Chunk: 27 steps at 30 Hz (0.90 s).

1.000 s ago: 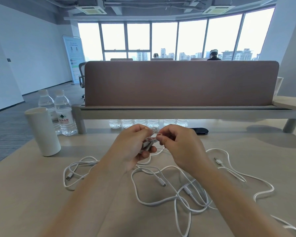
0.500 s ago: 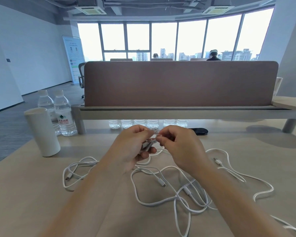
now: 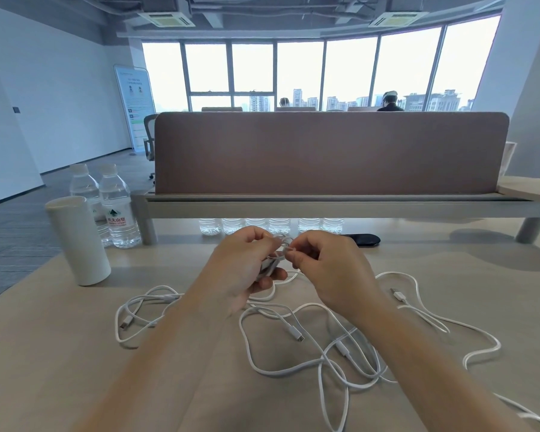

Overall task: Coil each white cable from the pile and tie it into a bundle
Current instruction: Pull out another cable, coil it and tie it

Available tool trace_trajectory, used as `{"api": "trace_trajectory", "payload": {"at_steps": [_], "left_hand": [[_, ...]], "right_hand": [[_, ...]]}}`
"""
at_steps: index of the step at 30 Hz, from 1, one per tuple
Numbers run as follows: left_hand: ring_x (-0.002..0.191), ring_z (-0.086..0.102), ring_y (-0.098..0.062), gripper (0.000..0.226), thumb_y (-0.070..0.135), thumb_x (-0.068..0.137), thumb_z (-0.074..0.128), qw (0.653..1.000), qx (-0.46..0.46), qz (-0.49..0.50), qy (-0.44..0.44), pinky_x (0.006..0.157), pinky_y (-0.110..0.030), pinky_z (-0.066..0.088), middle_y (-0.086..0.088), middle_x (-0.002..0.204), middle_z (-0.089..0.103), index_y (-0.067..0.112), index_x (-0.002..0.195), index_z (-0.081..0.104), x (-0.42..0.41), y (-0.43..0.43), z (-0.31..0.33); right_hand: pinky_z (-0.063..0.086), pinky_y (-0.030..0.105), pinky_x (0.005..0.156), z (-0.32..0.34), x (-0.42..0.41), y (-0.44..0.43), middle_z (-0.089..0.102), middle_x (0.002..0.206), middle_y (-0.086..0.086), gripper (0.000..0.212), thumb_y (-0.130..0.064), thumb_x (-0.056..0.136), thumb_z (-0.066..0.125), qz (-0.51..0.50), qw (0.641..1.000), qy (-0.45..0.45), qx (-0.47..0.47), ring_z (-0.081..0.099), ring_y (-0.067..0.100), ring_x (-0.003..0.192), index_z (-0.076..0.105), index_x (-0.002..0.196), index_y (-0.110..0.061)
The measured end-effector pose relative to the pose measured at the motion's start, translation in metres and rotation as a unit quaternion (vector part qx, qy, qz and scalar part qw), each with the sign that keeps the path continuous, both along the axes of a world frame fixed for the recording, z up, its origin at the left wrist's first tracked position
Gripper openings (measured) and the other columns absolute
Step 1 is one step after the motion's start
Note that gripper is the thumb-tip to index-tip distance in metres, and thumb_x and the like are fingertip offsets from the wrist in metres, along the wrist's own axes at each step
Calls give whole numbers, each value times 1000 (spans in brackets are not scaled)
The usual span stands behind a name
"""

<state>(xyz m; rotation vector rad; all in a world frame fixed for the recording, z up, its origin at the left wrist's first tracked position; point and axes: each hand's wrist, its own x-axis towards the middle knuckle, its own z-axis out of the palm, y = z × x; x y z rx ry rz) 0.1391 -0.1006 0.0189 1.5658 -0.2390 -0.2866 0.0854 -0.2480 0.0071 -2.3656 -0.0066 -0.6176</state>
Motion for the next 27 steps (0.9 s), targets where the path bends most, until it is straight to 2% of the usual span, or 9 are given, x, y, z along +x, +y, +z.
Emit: {"api": "trace_trajectory", "payload": {"at_steps": [7,14,19,24,27], "left_hand": [[57,67,-24,6,13,95,62,1000,13,3,-13,42,-22,37,-8,71,67,9,92,60,-2,-1,0],[56,67,-22,10,17,96,66,999,30,-4,-29,47,-24,36,-10,77,68,9,94,60,-6,-4,-2],[57,68,-22,14,17,96,67,998,41,-8,-41,48,-24,36,-10,78,69,6,95,60,-7,-6,-4],[57,68,-22,9,16,97,65,998,38,-4,-40,46,-23,37,-7,74,70,10,92,60,-5,-7,-6],[55,66,-22,9,15,96,66,999,30,7,-39,44,-21,36,-7,76,69,14,89,60,-5,-7,-6]], "right_hand": [[46,27,67,-1,1,0,68,79,-11,11,-34,93,68,-4,1000,-6,5,60,10,74,72,91,-24],[48,32,66,-1,2,-1,66,78,-12,11,-35,95,64,-11,999,5,-37,58,11,73,71,90,-28],[38,24,59,0,2,-1,62,73,-13,13,-32,96,63,-11,999,10,-47,54,8,69,63,83,-34],[50,29,70,0,2,-2,69,85,-13,9,-35,95,64,-3,999,31,-24,61,7,78,72,96,-30],[46,24,65,2,1,-3,68,81,-13,7,-36,93,67,-6,1000,20,-3,60,6,75,69,87,-32]]}}
